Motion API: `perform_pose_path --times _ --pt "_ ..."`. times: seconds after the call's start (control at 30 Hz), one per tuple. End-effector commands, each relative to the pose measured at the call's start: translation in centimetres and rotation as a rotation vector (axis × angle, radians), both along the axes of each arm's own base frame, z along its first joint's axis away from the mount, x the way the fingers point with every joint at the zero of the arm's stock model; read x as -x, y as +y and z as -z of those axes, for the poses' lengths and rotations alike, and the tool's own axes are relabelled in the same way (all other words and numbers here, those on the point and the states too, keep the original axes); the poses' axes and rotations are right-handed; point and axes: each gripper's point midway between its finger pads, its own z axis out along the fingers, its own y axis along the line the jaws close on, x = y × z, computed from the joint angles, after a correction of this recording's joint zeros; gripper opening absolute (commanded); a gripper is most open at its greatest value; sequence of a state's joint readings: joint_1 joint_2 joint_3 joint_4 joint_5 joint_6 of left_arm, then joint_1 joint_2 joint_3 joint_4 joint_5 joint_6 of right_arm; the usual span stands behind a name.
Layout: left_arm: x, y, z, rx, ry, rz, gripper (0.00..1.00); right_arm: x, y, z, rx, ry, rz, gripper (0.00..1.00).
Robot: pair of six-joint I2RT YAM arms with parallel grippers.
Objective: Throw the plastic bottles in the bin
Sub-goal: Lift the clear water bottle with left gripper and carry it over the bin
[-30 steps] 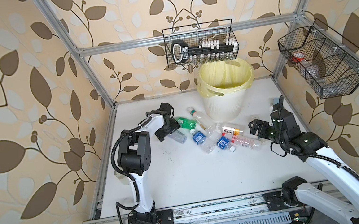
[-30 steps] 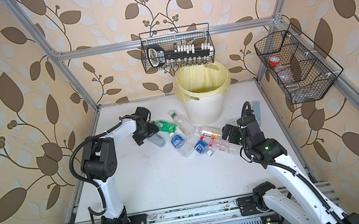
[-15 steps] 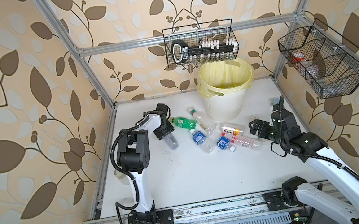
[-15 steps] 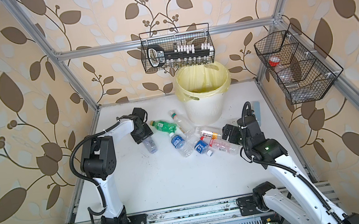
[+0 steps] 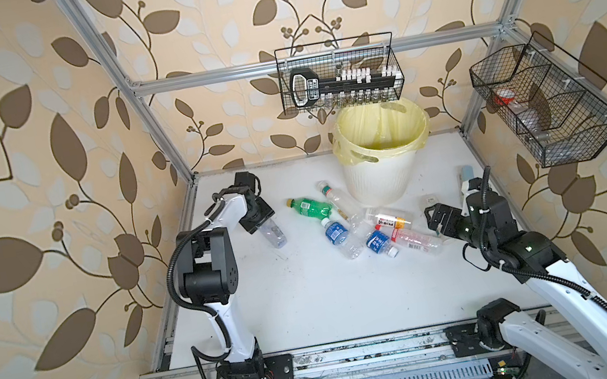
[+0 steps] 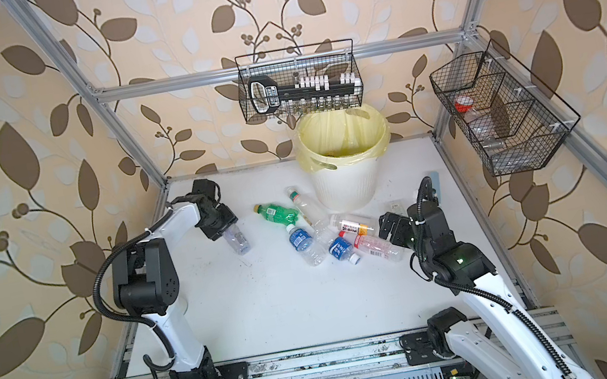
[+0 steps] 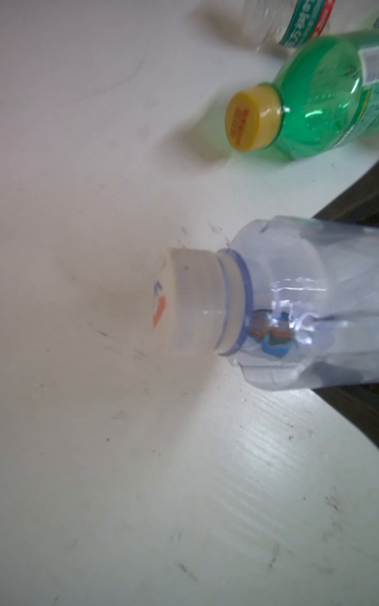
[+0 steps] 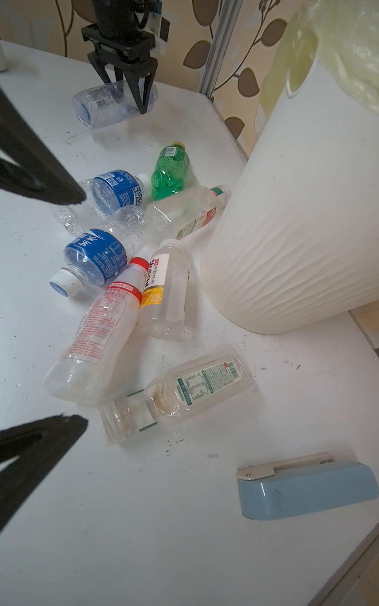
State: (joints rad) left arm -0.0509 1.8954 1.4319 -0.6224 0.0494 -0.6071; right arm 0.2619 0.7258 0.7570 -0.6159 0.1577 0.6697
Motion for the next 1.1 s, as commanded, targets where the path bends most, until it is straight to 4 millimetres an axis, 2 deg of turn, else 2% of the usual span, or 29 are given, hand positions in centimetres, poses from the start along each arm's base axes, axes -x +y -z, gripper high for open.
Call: perform_pose_path --times 0.0,0.27,0.43,0.63,1.07 --pt "0.3 -2.2 -3.7 0.062 -0.099 0.117 0.58 0.8 -0.4 1.0 0.004 0.026 0.018 1.0" --pt "1.0 -4.6 -8.1 0.155 -0.205 0.252 0.58 1.4 -0.6 1.2 -0.011 0.031 0.031 1.0" --pt "0.8 -6.0 -12.8 0.197 -0.3 0.354 0.59 2.2 -1.6 1.9 0.008 0.044 0.08 1.0" --pt "0.9 -8.1 -17.5 0.285 -0.398 0.448 0.59 2.3 -1.6 2.1 0.001 0.042 0.08 1.0" --pt "1.5 -10.7 -27.7 0.37 -0.643 0.543 0.61 2.2 -1.3 1.7 -0.042 0.018 0.106 1.0"
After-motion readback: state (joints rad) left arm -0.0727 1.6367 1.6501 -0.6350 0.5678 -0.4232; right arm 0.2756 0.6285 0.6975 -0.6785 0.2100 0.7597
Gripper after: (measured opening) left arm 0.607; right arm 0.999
